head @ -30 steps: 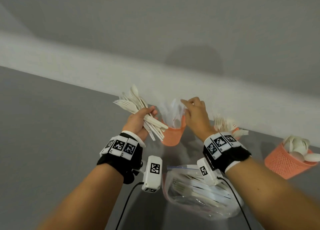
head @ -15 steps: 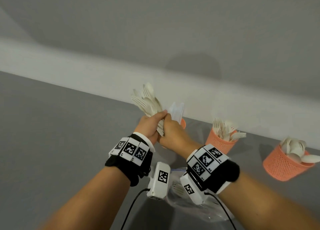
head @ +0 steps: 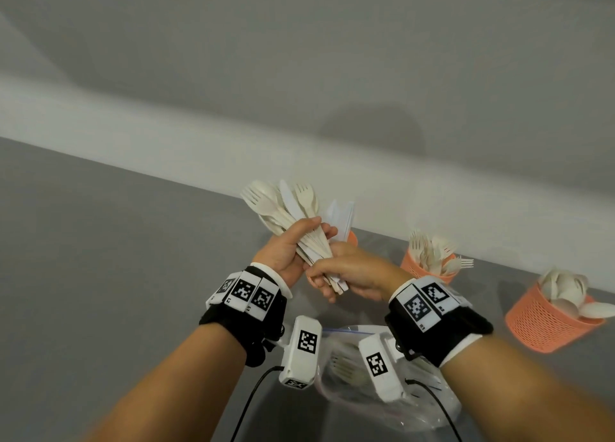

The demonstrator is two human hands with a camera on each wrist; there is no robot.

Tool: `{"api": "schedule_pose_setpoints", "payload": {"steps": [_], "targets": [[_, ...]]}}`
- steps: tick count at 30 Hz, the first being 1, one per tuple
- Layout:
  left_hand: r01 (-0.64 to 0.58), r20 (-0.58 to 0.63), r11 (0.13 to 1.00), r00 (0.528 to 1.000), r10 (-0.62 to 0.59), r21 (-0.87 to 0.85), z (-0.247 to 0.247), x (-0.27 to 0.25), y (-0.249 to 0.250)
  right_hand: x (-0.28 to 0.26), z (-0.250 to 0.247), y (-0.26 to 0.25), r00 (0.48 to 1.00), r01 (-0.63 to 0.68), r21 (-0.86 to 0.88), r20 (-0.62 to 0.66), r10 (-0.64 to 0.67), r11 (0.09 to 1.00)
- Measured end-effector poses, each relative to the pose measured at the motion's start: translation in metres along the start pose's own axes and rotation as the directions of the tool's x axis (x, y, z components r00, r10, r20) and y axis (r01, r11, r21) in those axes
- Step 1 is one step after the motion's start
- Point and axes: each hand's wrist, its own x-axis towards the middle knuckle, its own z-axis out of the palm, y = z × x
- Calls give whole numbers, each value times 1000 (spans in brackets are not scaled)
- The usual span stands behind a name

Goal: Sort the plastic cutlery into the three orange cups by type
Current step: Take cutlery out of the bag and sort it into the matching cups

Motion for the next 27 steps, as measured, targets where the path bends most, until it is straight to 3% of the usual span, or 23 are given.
{"api": "schedule_pose_setpoints", "payload": {"steps": [2, 4, 6, 7, 8, 11, 14, 18, 23, 27], "targets": [[-36, -54, 998, 998, 34, -48, -2, 1, 1, -4, -6, -1, 998, -37, -158, -59, 28, 987], [-71, -93, 996, 994, 65, -59, -5, 3, 3, -4, -14, -3, 963, 7, -319, -254, -93, 948], [-85, -90, 994, 993, 80, -63, -6, 3, 3, -2, -19, -7, 829, 141, -424, -443, -340, 895], [-90, -72, 993, 994, 85, -72, -5, 3, 3, -2, -19, -10, 769, 201, -466, -470, -433, 862], [-95, -49, 993, 995, 91, -73, -5, 3, 2, -1, -16, -13, 746, 243, -496, -454, -487, 834], [-96, 19, 995, 995, 96, -35, -3, 3, -2, 5, -2, -12, 762, 231, -612, -370, -532, 757], [-51, 30, 998, 998, 52, -47, -4, 1, -4, 13, 4, -8, 753, 153, -685, -386, -534, 712], [-1, 54, 996, 999, 6, -88, -5, -1, -3, 14, 4, -8, 809, 75, -622, -419, -412, 779], [14, 86, 995, 996, -6, -94, -4, -2, -6, 11, -1, -10, 875, 83, -461, -390, -286, 884], [19, 75, 997, 997, -14, -74, -4, 1, -8, 5, 0, -14, 894, 29, -466, -384, -231, 884]]}}
